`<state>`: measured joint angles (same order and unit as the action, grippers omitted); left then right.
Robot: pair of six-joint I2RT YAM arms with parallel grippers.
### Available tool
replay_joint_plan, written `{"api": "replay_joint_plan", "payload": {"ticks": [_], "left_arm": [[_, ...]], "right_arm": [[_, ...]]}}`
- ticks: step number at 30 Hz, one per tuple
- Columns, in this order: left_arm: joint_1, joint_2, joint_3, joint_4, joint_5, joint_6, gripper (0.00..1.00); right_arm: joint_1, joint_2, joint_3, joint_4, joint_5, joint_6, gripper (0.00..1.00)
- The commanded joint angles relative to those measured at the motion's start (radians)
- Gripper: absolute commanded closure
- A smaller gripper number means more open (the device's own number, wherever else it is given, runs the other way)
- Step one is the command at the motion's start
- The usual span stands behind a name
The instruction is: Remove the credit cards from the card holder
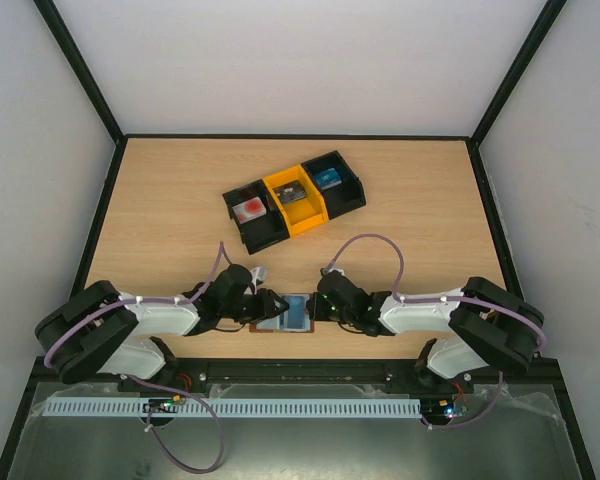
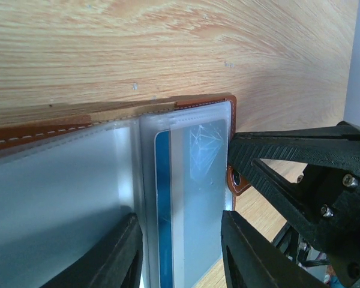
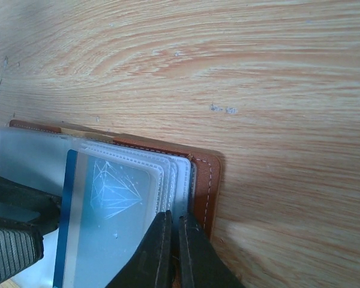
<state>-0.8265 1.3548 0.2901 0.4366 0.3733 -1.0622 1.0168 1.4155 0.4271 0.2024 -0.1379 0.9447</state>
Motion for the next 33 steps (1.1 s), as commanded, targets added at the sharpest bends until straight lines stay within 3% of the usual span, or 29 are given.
{"api": "replay_joint_plan", "payload": {"ticks": [1, 14, 25, 33], "left_arm": [[-0.003, 0.007, -0.019, 0.010, -0.021, 0.010, 0.62], [-0.005, 0.099, -0.042, 0.169, 0.042, -0.021, 0.73], [-0.005, 0.036, -0.036, 0.119, 0.044, -0.034, 0.96], [-0.002, -0.035, -0.006, -0.005, -0.001, 0.011, 0.97]], "right_arm": [[0.009, 0.033, -0.047, -0.059, 0.024, -0.003, 0.95], [0.012, -0.015, -0.126, 0.050, -0.010, 0.020, 0.94], [0.011, 0.000, -0.159, 0.091, 0.008, 0.035, 0.95], [0.011, 0.017, -0.164, 0.091, 0.010, 0.030, 0.96]]}}
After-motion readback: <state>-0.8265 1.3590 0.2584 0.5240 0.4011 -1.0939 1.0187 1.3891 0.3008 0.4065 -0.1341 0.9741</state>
